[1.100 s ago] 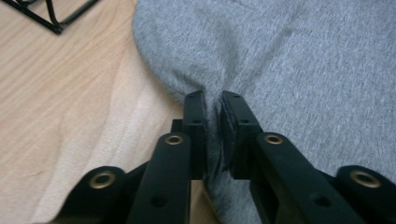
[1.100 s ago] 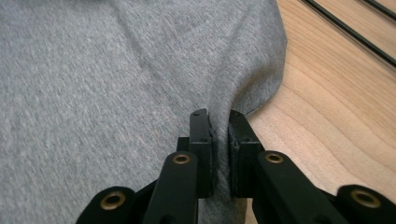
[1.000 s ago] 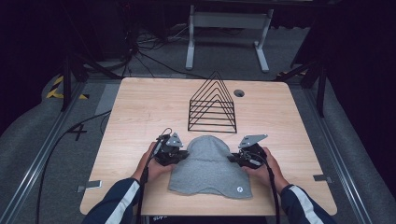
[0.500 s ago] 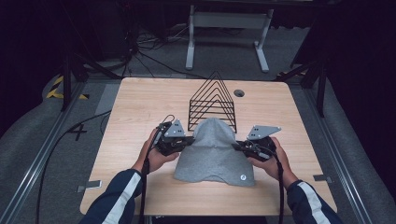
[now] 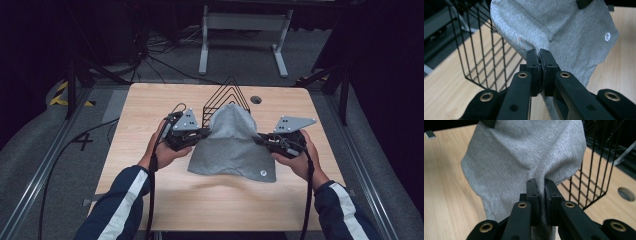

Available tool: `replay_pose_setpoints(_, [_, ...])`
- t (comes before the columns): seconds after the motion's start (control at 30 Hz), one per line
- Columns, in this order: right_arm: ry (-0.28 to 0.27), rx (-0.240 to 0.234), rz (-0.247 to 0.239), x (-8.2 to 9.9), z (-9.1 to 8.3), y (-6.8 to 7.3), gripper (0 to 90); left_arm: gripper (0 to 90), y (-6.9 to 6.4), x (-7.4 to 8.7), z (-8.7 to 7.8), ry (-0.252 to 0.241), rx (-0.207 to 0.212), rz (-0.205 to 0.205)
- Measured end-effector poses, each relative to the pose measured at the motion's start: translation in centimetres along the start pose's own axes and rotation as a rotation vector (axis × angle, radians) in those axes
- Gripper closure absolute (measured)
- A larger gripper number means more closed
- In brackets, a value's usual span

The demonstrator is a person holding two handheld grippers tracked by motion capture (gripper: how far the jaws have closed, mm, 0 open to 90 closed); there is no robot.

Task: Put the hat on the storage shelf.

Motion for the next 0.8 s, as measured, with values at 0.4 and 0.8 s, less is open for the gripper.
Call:
replay_pose_setpoints(0.4, [-0.086,0.085,0.001,-4.9,-3.8,-2.6,84.2,87.1,2.8,-5.5,-3.9,-0.085,-0.075,0.027])
replay_pose_setpoints(0.8, [-0.165,0.157,0.003,-9.7,-5.8,-5.6,84.3,87.1,6.5,-9.2,-5.3,-0.112,-0.111,0.000])
Point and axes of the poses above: each handheld gripper's, and its own axes: z roughly forward along the jaws, x roughly out of its underside, y roughly to its left, the point moved 1 cm from there along z, roughly forward along the jaws, and after that the axes turned 12 degrees about y, right-handed, at the moved point
